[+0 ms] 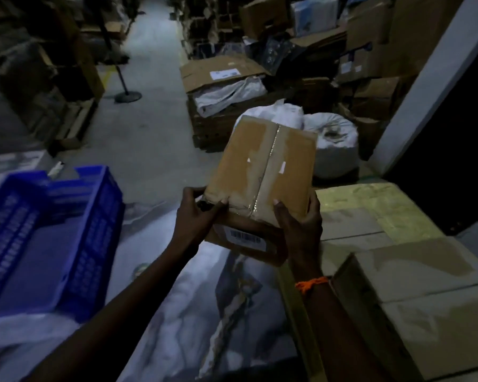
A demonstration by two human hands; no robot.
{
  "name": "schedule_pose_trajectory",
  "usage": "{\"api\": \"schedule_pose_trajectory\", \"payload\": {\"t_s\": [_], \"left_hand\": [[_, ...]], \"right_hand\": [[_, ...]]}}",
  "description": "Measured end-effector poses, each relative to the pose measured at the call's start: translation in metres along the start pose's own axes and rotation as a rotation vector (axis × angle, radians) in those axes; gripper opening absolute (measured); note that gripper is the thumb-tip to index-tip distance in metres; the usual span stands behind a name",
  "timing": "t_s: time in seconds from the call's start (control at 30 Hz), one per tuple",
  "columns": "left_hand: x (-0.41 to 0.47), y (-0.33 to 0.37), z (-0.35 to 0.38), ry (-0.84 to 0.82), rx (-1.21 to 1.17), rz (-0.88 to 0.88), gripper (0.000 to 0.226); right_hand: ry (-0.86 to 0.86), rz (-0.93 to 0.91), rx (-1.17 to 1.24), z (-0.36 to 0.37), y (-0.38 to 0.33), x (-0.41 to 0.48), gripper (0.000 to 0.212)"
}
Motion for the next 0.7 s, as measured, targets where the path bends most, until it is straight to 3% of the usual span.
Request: {"api": "schedule_pose_trajectory", "payload": {"t_s": [0.3,0.37,0.5,0.7], "left_hand": [[-0.118,-0.087,-0.114,0.332,-0.043,-0.131,0.044],[-0.139,-0.105,-0.125,0.356,-0.048,-0.153,0.044],[-0.171,-0.129,-0.137,0.369,-0.059,-0.216,0.046],[-0.198,-0.141,-0.148,0.302,0.047,-0.246,0.050]], "right_hand": [[-0.451,0.073,-0.142,0.067,0.068,-0.109,0.102],[-0.516,0.084,-0.183,0.070,0.080,-0.122,0.108],[-0.592,0.047,-0.222,0.066,0.090,-0.138,0.100],[-0.615,0.006,-0.255,0.048,0.102,-0.157,0.110]]}}
Point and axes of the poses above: each hand's wrist, its own x-axis towards the middle knuckle, its own z-axis out of the palm, y = z × x, the point moved 2 cm from there along x, towards the middle knuckle, and after that the axes turned 4 degrees about -x, right-handed, at the moved point
